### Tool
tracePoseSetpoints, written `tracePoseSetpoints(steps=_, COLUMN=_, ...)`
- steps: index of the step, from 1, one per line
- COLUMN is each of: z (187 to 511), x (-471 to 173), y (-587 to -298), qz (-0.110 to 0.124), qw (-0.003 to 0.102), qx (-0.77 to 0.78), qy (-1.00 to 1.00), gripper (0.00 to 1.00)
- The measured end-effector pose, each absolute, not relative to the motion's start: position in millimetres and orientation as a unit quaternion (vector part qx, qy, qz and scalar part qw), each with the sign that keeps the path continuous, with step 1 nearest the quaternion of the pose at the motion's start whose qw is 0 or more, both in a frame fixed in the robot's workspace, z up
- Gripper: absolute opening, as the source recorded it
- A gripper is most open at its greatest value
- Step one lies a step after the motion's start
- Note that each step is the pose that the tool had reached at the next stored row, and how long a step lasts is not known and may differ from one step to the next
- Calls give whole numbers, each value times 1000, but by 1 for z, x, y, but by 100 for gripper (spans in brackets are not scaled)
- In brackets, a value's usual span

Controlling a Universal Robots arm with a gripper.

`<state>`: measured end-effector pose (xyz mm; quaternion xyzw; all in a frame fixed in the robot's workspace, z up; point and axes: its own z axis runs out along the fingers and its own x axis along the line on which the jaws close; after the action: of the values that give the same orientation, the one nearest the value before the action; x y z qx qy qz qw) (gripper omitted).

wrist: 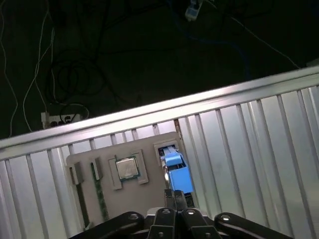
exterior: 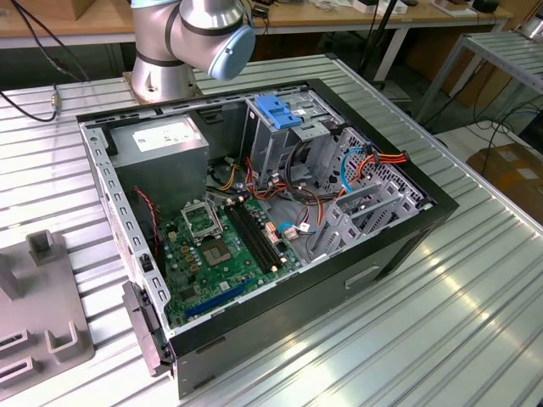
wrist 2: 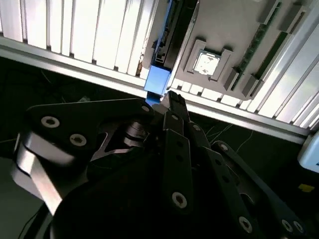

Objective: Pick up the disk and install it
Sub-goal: 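Pick up the disk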

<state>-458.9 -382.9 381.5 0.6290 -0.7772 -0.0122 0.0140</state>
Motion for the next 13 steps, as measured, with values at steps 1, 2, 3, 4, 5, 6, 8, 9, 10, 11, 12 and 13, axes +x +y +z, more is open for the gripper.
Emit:
tracePoseSetpoints(steps=1, z=381, x=-459, y=-383, qz=-12, qw=14, qx=636, qy=-771, gripper=10)
tracePoseSetpoints(steps=2, z=381, x=-459, y=-383, qz=-12, qw=14, qx=650, qy=-760, gripper=10)
tracePoseSetpoints(steps=3, z=381, x=-459, y=-383, qz=-10, qw=13, qx=658, qy=-753, gripper=10)
tracePoseSetpoints(steps=4, z=380, x=-459, y=-383, qz=-8, qw=10, qx=659, qy=-752, gripper=10)
tracePoseSetpoints(steps=5, z=380, x=-459, y=-383, qz=-6, qw=8, qx=660, qy=-751, gripper=10)
tracePoseSetpoints(steps=6, z=379, x=-459, y=-383, qz=-2, qw=5, qx=662, qy=-749, gripper=11)
tracePoseSetpoints(steps=8, z=377, x=-459, y=-383, qz=-1, qw=4, qx=663, qy=-748, gripper=17)
tracePoseSetpoints(steps=9, z=376, x=-459, y=-383, qz=0, qw=3, qx=664, qy=-748, gripper=24)
tracePoseSetpoints(steps=10, z=374, x=-459, y=-383, qz=0, qw=3, qx=664, qy=-747, gripper=29)
tracePoseSetpoints(steps=11, z=373, x=-459, y=-383, qz=0, qw=2, qx=665, qy=-747, gripper=36)
tracePoseSetpoints(steps=12, z=371, x=-459, y=-383, qz=1, qw=2, qx=665, qy=-747, gripper=36)
tracePoseSetpoints(steps=13, z=369, x=-460, y=-383, qz=1, qw=2, qx=666, qy=-746, gripper=42)
